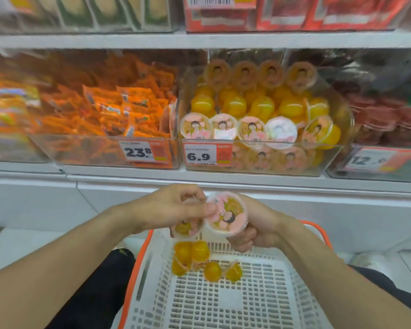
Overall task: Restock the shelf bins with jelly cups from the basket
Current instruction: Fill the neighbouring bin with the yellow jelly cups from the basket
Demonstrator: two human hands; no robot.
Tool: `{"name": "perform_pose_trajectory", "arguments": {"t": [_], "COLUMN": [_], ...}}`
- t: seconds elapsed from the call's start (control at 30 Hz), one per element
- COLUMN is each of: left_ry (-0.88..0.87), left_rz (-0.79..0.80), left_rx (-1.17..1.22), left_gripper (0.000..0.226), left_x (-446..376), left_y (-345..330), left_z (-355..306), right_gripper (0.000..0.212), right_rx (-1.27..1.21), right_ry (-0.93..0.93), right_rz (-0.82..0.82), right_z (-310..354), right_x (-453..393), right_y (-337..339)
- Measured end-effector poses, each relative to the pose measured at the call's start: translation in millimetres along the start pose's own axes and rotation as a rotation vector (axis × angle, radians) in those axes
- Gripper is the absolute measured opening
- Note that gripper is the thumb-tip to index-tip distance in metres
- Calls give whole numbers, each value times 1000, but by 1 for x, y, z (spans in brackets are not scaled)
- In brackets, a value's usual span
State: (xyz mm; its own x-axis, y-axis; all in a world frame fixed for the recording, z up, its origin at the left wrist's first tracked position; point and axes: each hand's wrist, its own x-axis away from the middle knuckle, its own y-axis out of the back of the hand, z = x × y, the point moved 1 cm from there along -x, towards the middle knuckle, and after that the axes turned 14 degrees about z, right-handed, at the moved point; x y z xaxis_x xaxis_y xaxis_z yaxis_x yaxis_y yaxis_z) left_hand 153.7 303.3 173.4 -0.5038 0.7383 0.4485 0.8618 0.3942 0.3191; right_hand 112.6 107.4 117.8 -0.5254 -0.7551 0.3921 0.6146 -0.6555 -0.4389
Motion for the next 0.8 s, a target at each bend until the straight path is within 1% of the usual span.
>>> {"name": "perform_pose_trajectory", "arguments": {"t": [0.07, 0.13, 0.17, 0.2, 0.23, 0.27, 0.3, 0.33, 0.37, 0.4, 0.43, 0.53, 0.57, 0.7, 0.8], "left_ry": [-87, -142, -158, -176, -194, -206, -208, -206, -211, -223, -244, -284, -297, -371, -390], "left_rz": [-31, -31, -47, -76, -123, -189, -265, -335, -384, -415, -438, -483, -493, -523, -512], "left_rx": [22, 58, 82, 125, 174, 211, 226, 237, 252, 272, 294, 340, 349, 353, 385], "left_gripper": [35, 27, 26, 28, 31, 33, 35, 35, 36, 36, 36, 37, 38, 38, 35], "left_x": [-2, -9, -14, -19, -25, -29, -33, -37, -41, -43, -46, -51, -53, -54, -52], "left_y": [-4, -9, -11, -12, -12, -13, -14, -17, -21, -25, -29, -38, -39, -37, -34], "left_z": [-4, -6, -7, -9, -10, -12, -14, -16, -17, -19, -22, -30, -32, -44, -52], "right_gripper": [49, 45, 49, 59, 70, 77, 75, 63, 47, 32, 26, 28, 30, 31, 24], "right_rx": [173, 259, 264, 245, 190, 112, 36, -6, 8, 69, 151, 335, 395, 619, 758], "right_ry": [-179, -305, -327, -308, -235, -117, 15, 144, 244, 305, 338, 465, 511, 629, 726], "right_rz": [24, 6, -30, -80, -159, -242, -298, -329, -367, -421, -496, -781, -838, -893, -987], "right_z": [20, 41, 48, 53, 57, 60, 62, 60, 57, 53, 50, 42, 44, 54, 72], "right_x": [10, 22, 29, 36, 42, 48, 54, 59, 62, 63, 61, 54, 53, 61, 68], "right_y": [3, 6, 9, 14, 18, 21, 23, 22, 20, 18, 16, 17, 16, 11, 13]}}
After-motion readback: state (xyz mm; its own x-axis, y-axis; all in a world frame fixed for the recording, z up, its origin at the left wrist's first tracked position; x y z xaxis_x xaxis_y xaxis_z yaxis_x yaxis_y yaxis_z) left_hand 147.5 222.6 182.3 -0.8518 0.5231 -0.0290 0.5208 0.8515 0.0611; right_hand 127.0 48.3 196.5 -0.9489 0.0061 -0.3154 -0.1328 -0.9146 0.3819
